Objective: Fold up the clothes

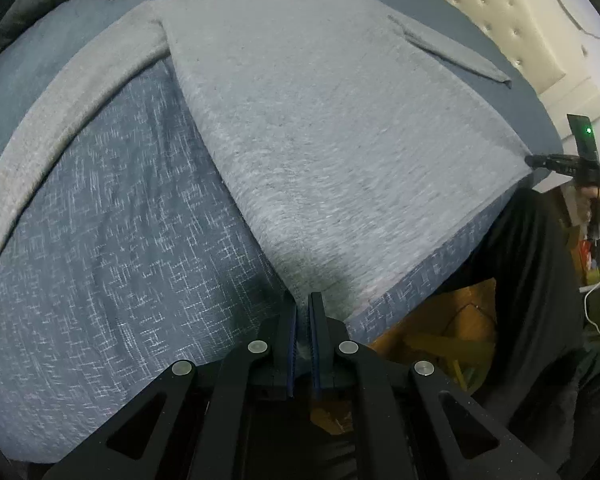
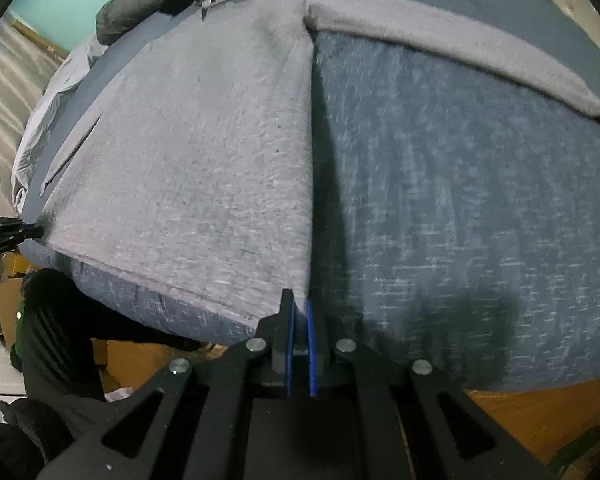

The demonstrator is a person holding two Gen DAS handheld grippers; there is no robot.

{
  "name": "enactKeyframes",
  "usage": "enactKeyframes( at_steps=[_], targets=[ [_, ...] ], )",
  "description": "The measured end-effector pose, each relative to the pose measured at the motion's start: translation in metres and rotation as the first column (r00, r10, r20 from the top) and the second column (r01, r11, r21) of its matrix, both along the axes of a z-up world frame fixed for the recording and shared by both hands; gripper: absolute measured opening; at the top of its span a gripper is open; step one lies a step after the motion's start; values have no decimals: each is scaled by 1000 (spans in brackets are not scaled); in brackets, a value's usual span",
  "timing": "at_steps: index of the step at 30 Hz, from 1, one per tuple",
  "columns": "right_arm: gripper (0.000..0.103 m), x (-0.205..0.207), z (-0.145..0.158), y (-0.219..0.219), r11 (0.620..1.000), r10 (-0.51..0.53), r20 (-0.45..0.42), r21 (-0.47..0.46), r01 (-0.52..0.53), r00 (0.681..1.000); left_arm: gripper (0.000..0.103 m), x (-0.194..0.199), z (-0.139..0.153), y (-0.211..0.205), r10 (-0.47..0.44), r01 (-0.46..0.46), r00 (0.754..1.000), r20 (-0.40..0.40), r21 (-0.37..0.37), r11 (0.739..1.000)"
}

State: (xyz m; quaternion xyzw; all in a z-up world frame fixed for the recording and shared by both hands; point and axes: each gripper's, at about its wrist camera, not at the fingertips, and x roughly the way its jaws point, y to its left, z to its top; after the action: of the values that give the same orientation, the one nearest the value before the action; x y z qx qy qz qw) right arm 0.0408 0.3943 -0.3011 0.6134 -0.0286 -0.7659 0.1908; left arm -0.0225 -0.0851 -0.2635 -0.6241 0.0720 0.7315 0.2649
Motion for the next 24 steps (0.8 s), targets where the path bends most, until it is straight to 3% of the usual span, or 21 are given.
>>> enactKeyframes(
  at_steps=[6, 9, 11, 12, 22, 24],
  targets=[
    [10, 0, -2, -1, 1000, 4, -14, -2, -4, 1000, 9, 2, -5, -19, 58, -59, 998, 38, 45, 997],
    [27, -5, 9, 6, 1000, -26, -56, -13, 25, 998, 13, 3, -1, -32, 90, -93, 995, 40, 68, 993],
    [44, -9, 12, 5, 999, -45, -63, -30, 43, 997, 16, -2, 0, -35, 106, -108, 994, 37, 71, 992],
    [46, -12, 13, 4, 998, -53, -63, -37, 51, 997, 17, -4, -1, -38, 111, -113, 993, 37, 72, 991],
    [45, -33, -20, -24, 998, -18, 58, 64, 14, 998, 26, -1, -14, -29, 137, -139, 989, 50, 49, 989],
    [24, -34, -26, -23, 999, -23, 78, 43, 20, 997, 26, -4, -15, -32, 147, -150, 988, 55, 49, 988]
  ],
)
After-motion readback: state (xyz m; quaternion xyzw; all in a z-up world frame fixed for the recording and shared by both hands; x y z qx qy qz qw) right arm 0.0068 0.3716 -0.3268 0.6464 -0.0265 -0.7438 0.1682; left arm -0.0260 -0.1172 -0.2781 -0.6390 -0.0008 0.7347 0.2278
